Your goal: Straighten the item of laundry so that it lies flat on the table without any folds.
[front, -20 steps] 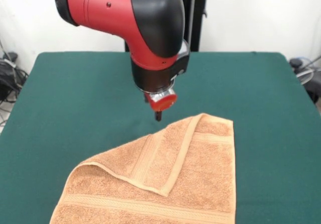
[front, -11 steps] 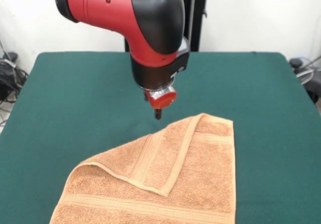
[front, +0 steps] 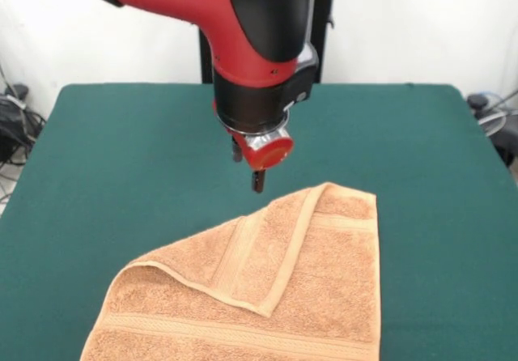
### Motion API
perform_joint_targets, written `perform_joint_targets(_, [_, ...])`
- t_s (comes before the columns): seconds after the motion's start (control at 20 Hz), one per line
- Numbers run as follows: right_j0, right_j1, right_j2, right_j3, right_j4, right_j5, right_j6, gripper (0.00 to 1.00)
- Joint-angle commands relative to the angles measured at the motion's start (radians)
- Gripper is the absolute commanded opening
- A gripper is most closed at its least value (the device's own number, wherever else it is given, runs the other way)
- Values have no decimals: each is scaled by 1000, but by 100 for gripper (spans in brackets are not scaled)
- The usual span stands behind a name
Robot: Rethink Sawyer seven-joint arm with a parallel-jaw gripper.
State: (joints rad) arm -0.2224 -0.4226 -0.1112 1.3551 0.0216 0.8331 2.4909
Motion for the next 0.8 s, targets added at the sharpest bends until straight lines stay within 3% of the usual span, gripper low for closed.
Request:
perform_joint_targets(0.05, [32,-18,42,-43,2,123,47,100])
perform_joint_targets(0.3, [27,-19,30,-89,8,149,74,100])
perform_joint_targets(0.8, [2,-22,118,-79,-49,71,-129,100])
